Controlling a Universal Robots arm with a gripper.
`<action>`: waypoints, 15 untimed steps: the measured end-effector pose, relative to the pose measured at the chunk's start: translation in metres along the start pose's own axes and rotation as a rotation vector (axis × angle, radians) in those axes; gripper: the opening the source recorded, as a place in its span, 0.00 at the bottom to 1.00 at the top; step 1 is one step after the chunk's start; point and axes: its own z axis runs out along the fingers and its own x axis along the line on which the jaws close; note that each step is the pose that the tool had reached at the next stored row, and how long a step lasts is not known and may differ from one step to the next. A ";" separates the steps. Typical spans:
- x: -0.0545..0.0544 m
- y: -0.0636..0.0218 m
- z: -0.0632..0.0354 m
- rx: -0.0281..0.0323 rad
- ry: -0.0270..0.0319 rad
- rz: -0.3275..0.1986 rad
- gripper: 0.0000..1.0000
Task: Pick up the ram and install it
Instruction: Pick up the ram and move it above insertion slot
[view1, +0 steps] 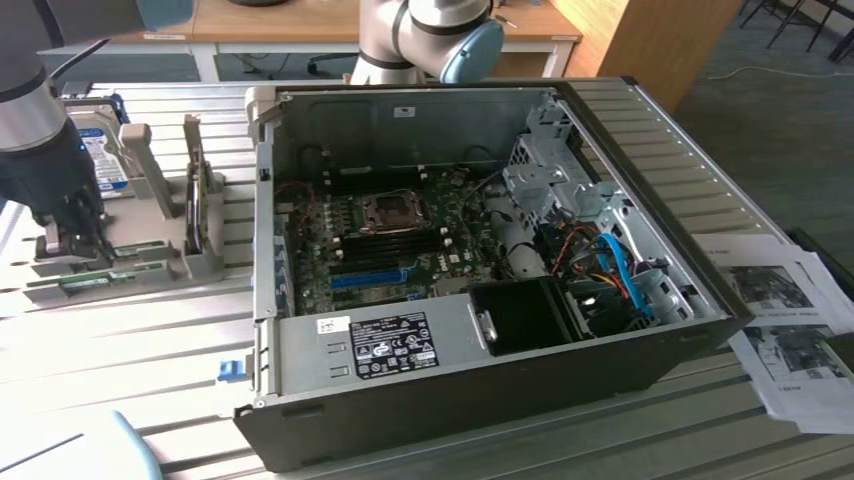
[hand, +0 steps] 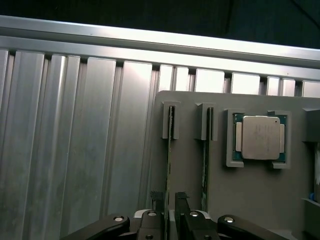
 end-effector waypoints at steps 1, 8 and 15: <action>0.000 -0.0018 -0.0001 0.0000 0.0000 0.000 0.23; 0.001 -0.0075 0.0018 -0.0001 0.0000 0.000 0.23; 0.001 -0.0076 0.0063 -0.0001 0.0000 0.000 0.23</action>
